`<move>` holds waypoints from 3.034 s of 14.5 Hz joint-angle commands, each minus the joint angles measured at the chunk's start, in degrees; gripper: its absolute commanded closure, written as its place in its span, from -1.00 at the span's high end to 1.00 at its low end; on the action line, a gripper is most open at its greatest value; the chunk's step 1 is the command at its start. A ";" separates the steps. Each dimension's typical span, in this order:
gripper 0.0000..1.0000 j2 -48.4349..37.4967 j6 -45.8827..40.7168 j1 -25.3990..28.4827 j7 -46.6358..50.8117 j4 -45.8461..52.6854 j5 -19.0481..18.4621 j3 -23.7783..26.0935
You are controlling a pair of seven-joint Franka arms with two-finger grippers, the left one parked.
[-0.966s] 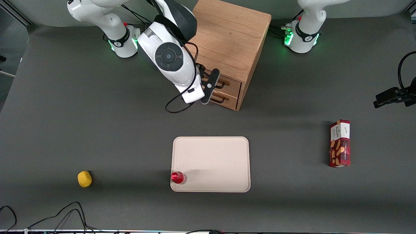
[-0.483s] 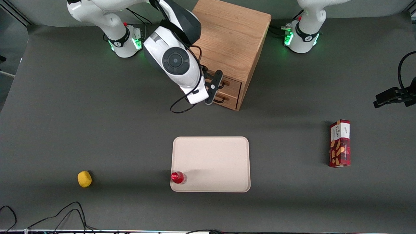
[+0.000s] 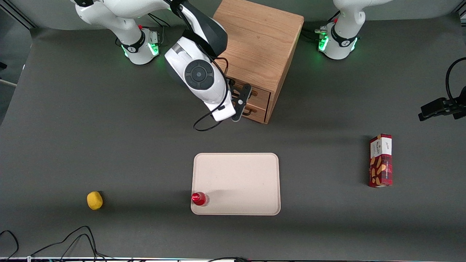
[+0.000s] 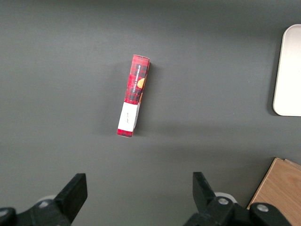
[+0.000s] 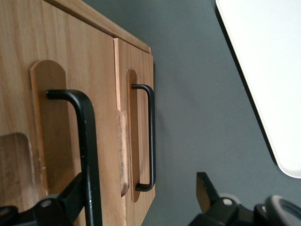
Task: Open upper drawer
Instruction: 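Hold the handle with the right gripper and begin pulling outward, then pull the upper drawer out of the cabinet with the right gripper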
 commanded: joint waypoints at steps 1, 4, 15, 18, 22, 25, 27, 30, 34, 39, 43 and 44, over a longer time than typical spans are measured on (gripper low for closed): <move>1.00 0.65 1.06 0.12 -2.14 0.12 0.26 -0.29; 1.00 0.66 1.06 -0.40 -3.90 0.21 -1.05 -0.82; 1.00 2.85 1.41 -0.84 -6.81 3.37 -1.50 -6.18; 1.00 2.94 3.08 -1.45 -6.63 3.37 -1.50 -6.89; 1.00 3.82 4.83 -1.99 -6.46 4.60 -1.24 -7.94; 1.00 4.08 5.55 -2.16 -6.45 5.74 -0.97 -9.08; 1.00 4.08 5.63 -2.86 -6.72 6.01 1.22 -9.61; 1.00 4.52 5.72 -4.18 -7.77 6.45 1.40 -9.70; 1.00 4.87 7.04 -5.94 -9.79 6.62 1.40 -9.70; 1.00 4.87 10.64 -7.17 -10.14 6.80 1.49 -9.70; 1.00 5.84 11.70 -7.96 -10.14 7.50 1.40 -9.87; 1.00 6.02 12.05 -7.96 -10.14 7.85 1.40 -10.66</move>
